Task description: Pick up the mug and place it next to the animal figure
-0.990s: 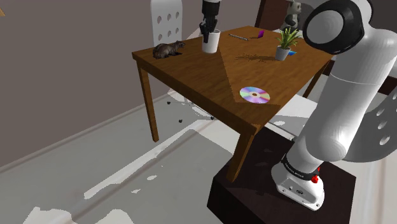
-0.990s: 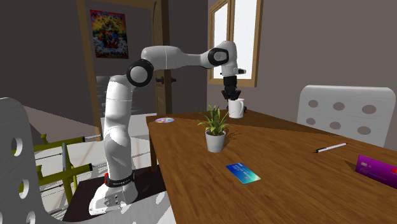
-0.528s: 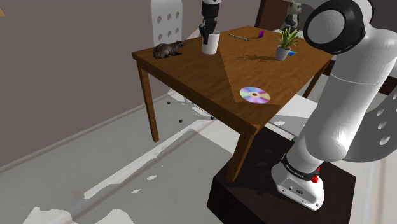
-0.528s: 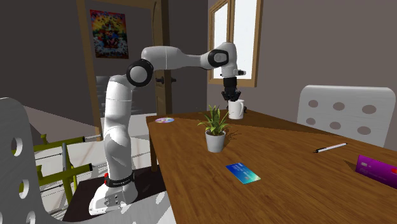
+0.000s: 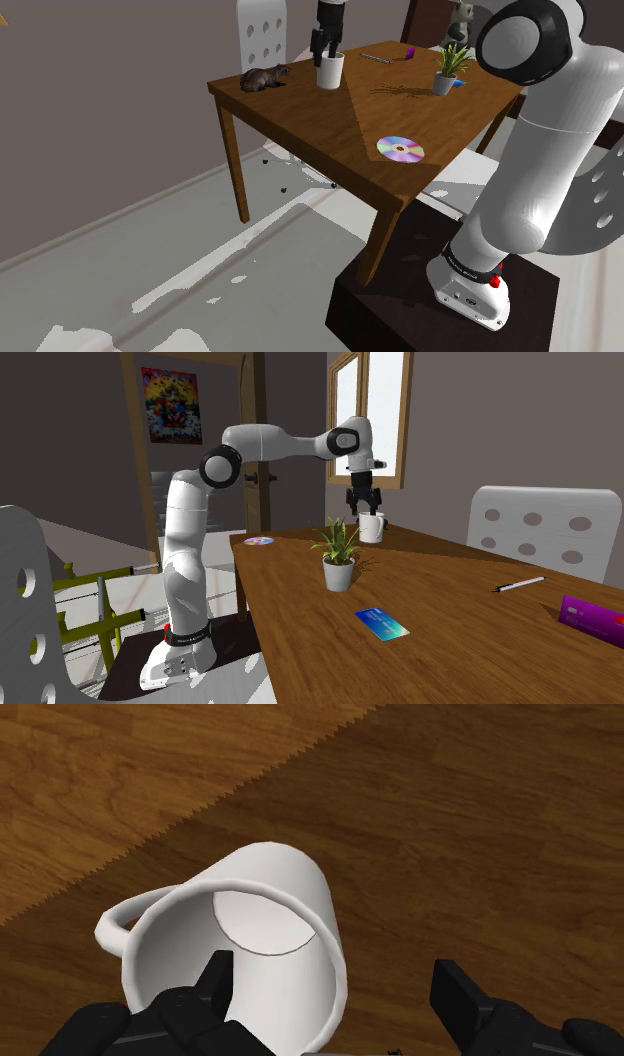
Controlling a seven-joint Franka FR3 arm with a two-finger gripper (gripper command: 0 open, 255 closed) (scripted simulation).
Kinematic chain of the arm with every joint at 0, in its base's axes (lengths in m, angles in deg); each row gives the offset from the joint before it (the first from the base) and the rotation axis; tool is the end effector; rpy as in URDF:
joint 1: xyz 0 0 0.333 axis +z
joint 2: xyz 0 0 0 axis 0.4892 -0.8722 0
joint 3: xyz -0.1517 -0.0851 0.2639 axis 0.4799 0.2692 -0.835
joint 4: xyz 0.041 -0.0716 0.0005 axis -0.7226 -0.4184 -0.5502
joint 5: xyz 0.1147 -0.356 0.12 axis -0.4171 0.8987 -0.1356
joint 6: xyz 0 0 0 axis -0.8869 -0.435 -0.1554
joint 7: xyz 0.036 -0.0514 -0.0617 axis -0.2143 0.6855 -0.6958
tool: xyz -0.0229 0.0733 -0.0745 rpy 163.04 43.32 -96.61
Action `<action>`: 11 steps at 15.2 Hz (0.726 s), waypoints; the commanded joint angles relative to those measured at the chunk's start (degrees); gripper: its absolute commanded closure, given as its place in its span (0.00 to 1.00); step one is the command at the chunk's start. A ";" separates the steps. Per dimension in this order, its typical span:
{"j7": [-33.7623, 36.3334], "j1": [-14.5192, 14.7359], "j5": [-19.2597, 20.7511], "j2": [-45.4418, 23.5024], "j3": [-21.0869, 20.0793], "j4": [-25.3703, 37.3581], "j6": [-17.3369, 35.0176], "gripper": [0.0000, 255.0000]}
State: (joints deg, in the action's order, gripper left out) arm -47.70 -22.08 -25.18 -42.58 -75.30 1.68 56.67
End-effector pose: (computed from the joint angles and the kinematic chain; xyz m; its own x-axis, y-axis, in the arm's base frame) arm 0.6067 -0.0586 0.6273 0.9768 0.1999 0.0773 0.1958 -0.9790 0.0572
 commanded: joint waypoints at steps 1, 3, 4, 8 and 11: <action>-0.14 -0.14 -0.19 -0.67 0.05 3.93 -3.29 0.00; -0.33 -0.43 -0.57 -2.08 0.13 9.46 -7.44 0.00; -0.33 -0.43 -0.57 -2.08 0.13 9.46 -7.44 0.00; -0.33 -0.43 -0.57 -2.08 0.13 9.46 -7.44 0.00; -0.33 -0.43 -0.57 -2.08 0.13 9.46 -7.44 0.00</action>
